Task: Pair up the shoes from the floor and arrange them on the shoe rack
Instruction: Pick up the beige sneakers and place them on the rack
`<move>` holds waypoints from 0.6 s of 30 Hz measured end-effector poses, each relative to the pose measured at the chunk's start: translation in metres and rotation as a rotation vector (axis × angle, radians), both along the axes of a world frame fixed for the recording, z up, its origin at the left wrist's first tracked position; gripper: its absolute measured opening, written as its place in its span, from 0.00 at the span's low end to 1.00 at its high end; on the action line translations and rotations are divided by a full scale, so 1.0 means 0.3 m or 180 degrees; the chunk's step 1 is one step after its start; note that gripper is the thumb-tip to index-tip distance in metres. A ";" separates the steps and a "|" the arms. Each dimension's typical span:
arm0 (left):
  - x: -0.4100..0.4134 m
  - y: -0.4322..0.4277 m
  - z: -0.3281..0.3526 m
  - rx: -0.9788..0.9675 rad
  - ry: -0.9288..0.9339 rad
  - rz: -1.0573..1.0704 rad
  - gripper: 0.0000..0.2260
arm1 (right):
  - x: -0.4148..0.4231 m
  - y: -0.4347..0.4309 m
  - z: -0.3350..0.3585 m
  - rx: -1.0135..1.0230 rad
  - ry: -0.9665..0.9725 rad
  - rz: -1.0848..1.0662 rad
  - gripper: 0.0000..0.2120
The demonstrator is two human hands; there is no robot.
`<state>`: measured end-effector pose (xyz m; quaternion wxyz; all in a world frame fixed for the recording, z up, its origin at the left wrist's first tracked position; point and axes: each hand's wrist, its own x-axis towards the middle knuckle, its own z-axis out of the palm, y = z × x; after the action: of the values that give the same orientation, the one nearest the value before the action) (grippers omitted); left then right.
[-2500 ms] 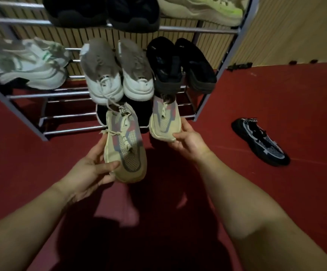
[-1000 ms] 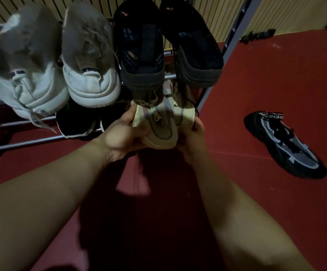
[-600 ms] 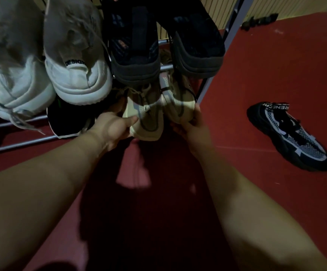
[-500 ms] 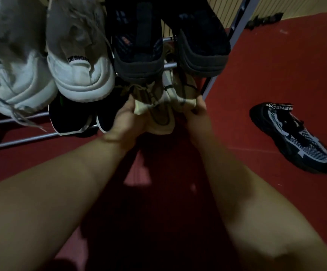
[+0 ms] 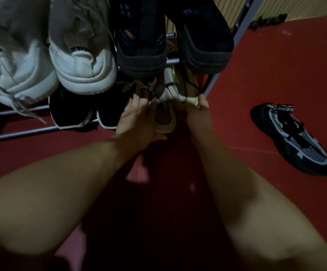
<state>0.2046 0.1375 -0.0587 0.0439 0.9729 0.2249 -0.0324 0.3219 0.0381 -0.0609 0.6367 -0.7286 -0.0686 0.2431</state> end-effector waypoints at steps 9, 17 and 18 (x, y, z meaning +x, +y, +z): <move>0.048 0.057 0.024 -0.0504 0.0100 0.0439 0.37 | -0.010 0.032 -0.033 -0.0614 -0.0516 -0.0031 0.22; 0.019 0.072 0.029 -0.0265 0.0178 -0.0143 0.45 | -0.036 -0.038 0.009 -0.2131 -0.1907 0.0689 0.22; 0.013 0.079 0.025 -0.0065 0.0212 -0.0329 0.46 | -0.042 -0.048 0.002 -0.2268 -0.2530 0.0630 0.22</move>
<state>0.2086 0.1611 -0.0512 0.0446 0.9811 0.1752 -0.0693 0.3092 0.0236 -0.0603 0.2493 -0.9252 -0.2856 0.0158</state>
